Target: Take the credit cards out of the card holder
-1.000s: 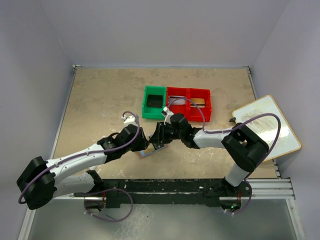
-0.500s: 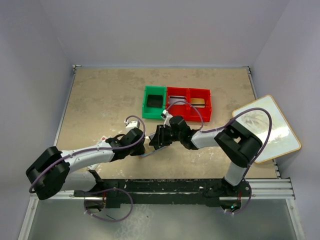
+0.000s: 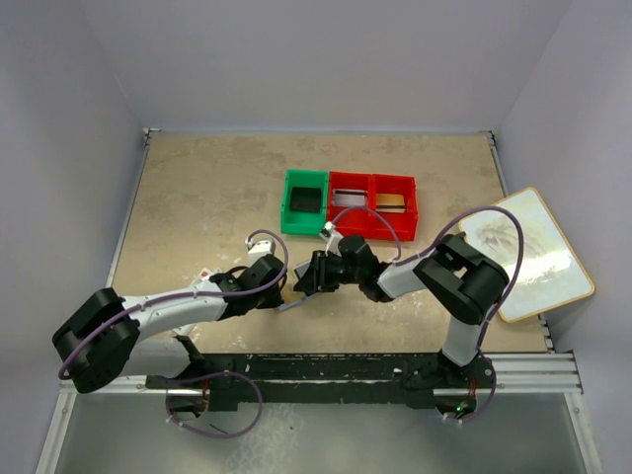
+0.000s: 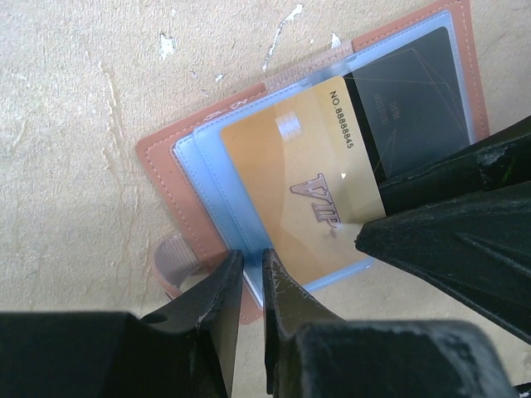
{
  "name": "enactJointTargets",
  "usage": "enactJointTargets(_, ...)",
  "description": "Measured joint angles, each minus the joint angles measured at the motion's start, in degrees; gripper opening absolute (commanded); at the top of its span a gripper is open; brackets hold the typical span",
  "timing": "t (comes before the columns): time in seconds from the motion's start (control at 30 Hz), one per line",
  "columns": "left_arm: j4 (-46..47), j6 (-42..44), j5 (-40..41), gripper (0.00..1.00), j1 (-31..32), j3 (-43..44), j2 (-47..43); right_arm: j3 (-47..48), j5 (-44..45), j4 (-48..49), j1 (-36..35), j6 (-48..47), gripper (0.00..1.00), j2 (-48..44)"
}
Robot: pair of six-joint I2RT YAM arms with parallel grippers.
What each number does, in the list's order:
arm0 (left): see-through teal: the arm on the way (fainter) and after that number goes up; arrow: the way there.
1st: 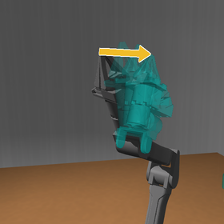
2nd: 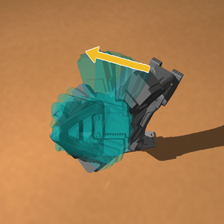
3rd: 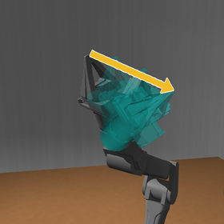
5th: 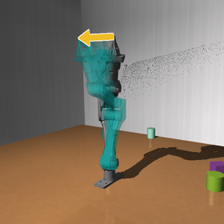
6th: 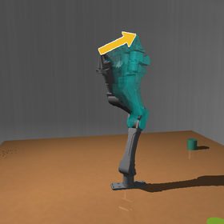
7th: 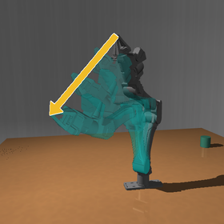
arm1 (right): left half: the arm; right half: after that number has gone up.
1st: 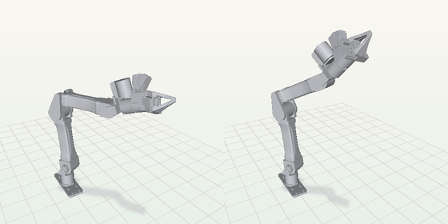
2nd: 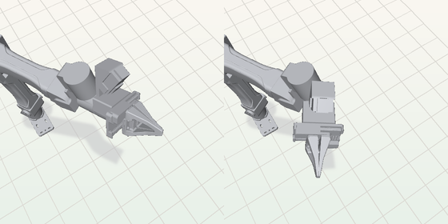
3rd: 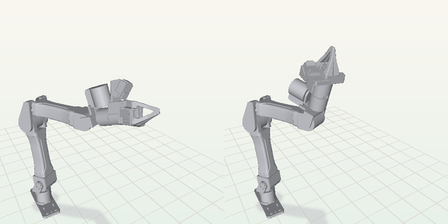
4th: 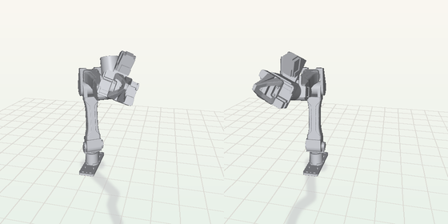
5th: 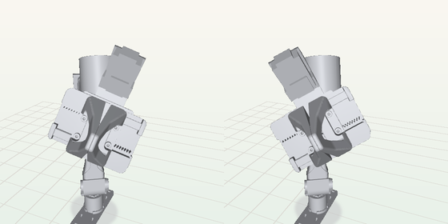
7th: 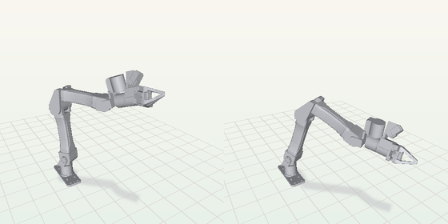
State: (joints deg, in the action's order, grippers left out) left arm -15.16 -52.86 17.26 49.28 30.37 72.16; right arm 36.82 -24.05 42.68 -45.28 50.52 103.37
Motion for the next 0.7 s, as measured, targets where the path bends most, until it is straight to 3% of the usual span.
enactJointTargets(0.53,-0.7,1.1,0.1,0.12,0.0,0.6,0.6,-1.5,-6.1,11.6,3.2,4.4,0.26,5.8)
enactJointTargets(0.7,-0.8,1.4,0.1,0.12,0.0,0.7,0.8,-0.9,-7.3,12.1,3.4,4.4,0.13,6.8)
